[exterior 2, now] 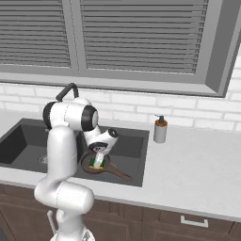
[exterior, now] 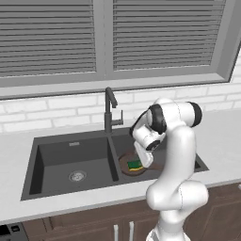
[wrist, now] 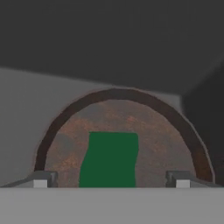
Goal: Pick the pan and sponge and place them into the sink. Then turn on the water.
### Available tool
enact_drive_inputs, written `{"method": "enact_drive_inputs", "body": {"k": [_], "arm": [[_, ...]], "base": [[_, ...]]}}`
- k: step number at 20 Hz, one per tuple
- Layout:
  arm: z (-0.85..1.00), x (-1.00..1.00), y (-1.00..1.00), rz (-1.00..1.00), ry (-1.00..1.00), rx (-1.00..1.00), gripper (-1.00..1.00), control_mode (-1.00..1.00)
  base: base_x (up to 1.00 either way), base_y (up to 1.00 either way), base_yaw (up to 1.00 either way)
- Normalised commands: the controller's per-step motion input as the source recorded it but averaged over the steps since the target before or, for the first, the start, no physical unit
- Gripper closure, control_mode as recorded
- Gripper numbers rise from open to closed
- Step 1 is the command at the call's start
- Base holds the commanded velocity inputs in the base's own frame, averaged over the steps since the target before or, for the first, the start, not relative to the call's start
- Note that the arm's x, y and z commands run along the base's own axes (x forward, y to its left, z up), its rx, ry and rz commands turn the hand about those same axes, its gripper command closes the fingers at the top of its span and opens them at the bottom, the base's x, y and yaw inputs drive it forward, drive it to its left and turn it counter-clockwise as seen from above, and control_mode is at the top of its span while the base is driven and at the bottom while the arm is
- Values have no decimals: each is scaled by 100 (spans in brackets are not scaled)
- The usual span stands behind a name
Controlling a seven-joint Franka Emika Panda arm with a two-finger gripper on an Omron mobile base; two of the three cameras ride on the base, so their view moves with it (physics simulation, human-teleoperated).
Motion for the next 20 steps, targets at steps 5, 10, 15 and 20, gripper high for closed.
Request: {"method": "enact_drive_inputs", "body": {"k": [5, 10, 15, 20], "arm": [[82, 0, -9, 0, 0, 0, -100, -100], [83, -8, -16, 0, -3, 0, -100, -100], [63, -32, -31, 0, -12, 0, -100, -100], [52, -25, -22, 5, -12, -1, -100, -100]], "base": [[0, 0, 0], [0, 0, 0], [0, 0, 0], [0, 0, 0]]}}
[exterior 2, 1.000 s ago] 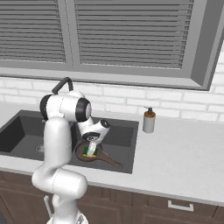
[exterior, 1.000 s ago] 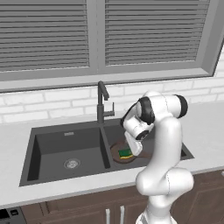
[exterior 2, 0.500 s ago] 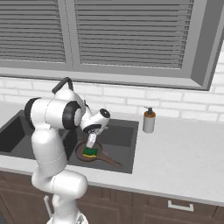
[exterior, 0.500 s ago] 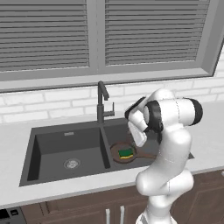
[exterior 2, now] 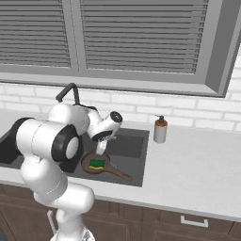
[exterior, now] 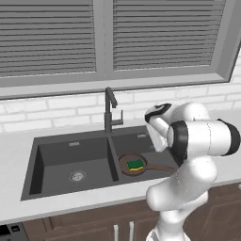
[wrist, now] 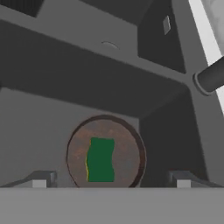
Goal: Pick the pan and sponge and place them into the sink. Then turn on the water.
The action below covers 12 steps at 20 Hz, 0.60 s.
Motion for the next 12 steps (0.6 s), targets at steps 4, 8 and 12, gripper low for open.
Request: {"method": "enact_drive_inputs", "body": {"k": [4, 8, 12], "arm": [[55, -24, -5, 14, -12, -6, -100, -100], [58, -24, -2, 14, -9, -9, -100, -100], [52, -19, 0, 16, -1, -16, -100, -100]], "base": [[0, 0, 0], [0, 0, 0], [0, 0, 0]]}}
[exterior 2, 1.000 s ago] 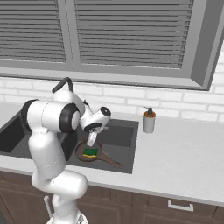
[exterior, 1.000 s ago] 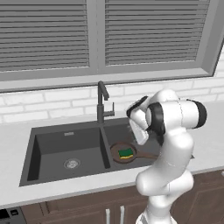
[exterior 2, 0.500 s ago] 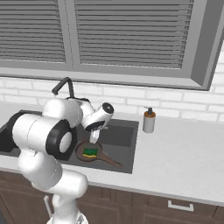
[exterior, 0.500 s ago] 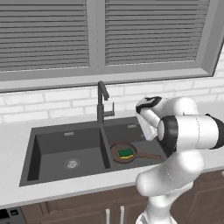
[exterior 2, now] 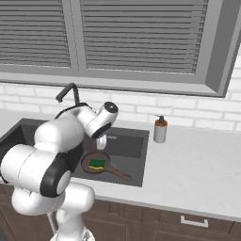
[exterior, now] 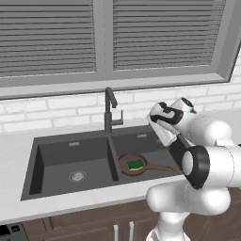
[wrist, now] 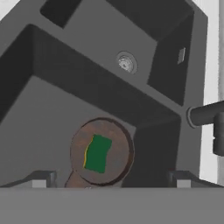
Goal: Pick the pan and sponge and place them into the sink. Then turn on the water.
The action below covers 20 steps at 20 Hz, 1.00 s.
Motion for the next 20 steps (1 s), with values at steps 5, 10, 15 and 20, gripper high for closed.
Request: {"method": "enact_drive_inputs", "body": {"k": [5, 10, 15, 20], "arm": [[39, -12, 0, 20, 0, -24, -100, -100], [21, -4, 0, 23, -1, -23, -100, -100], [4, -1, 0, 29, -17, -15, -100, -100], [0, -1, -1, 44, -16, -12, -100, -100]], "base": [[0, 0, 0], [0, 0, 0], [0, 0, 0], [0, 0, 0]]}}
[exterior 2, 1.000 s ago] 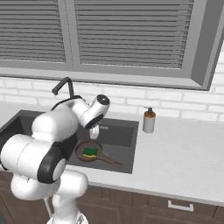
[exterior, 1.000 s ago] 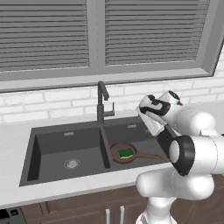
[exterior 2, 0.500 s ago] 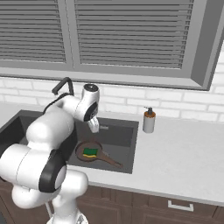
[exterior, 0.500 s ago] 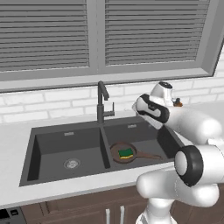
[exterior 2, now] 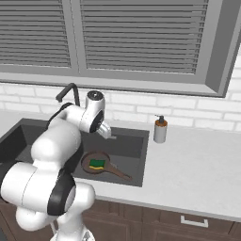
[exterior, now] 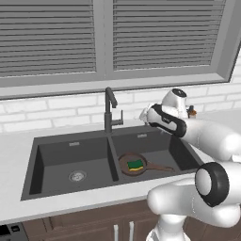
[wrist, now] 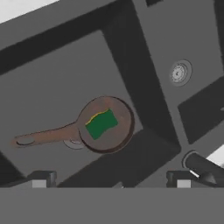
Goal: Pick the pan and sponge and place them into the sink. Then turn on the water.
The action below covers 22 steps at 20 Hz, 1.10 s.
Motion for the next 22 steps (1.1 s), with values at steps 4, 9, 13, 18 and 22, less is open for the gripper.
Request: {"method": "enact_drive_inputs", "body": {"k": [4, 9, 13, 18, 22], "arm": [[0, 0, -1, 54, -6, -12, -100, -100], [30, 0, -1, 45, -7, -13, -100, -100], [39, 0, 0, 41, -9, -16, -100, -100], [8, 0, -1, 53, -14, -22, -100, -100], [0, 0, 0, 58, -13, -21, -100, -100]], "base": [[0, 0, 0], [0, 0, 0], [0, 0, 0], [0, 0, 0], [0, 0, 0]]}}
